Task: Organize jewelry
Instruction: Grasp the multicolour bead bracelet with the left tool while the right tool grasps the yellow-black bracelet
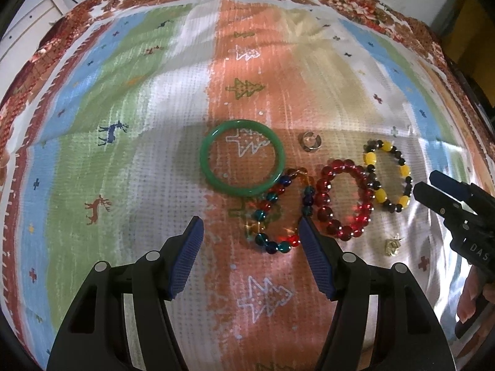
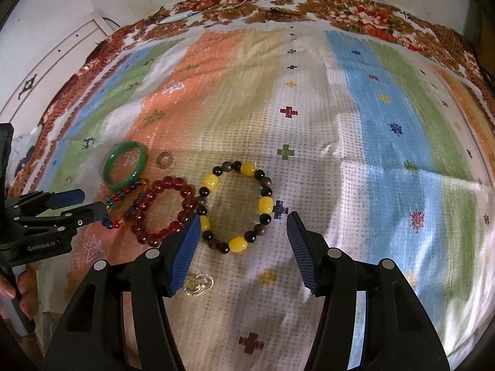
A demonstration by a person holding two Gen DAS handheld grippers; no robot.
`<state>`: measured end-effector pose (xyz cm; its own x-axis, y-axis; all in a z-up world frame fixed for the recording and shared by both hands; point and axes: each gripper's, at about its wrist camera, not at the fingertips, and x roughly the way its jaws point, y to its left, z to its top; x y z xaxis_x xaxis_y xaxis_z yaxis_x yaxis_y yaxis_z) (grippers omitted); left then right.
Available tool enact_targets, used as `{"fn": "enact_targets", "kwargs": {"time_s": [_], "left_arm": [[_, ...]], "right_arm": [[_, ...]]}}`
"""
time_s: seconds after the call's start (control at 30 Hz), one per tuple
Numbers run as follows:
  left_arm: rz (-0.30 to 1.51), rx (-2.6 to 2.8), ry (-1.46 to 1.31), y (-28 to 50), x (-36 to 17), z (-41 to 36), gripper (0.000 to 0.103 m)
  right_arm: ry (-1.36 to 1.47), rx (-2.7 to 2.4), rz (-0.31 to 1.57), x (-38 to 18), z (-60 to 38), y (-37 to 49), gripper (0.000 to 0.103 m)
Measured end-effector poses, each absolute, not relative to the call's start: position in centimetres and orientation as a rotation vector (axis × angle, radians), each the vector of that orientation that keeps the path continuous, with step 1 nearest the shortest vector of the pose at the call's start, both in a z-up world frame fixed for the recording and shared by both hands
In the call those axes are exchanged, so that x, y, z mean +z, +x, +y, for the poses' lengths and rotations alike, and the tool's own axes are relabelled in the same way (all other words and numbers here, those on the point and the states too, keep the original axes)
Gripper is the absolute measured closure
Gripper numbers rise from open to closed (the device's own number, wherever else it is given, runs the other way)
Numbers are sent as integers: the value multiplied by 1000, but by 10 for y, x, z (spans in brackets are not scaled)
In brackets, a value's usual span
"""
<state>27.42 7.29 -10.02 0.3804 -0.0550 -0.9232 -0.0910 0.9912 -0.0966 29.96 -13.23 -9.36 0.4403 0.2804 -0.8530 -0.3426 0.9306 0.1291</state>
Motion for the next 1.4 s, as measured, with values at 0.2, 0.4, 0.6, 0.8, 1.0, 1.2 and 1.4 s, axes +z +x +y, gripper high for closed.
{"fn": "enact_targets", "kwargs": {"time_s": [0.2,0.4,0.6,0.8,1.0,1.2,1.4], "left_arm": [[1210,34,-111,281,-113,73,39],[1222,45,-68,285,-119,69,39],[1220,47,-40,284,-120,67,39],[1214,63,-13,282,-120,66,58],[1216,62,-13,282,-119,71,84],[1222,56,-21,282,-117,73,94],[1198,39,-74,277,-103,76,94]], "right_arm": [[-74,367,1072,-107,-133,308,45],[-93,358,1088,-118,-132,312,45],[-78,363,1088,-121,-132,315,46],[-88,314,1088,-122,-137,315,69],[-82,318,1100,-123,-141,316,91],[-94,338,1102,-121,-138,312,93],[-87,363,1090,-110,-137,301,93]]}}
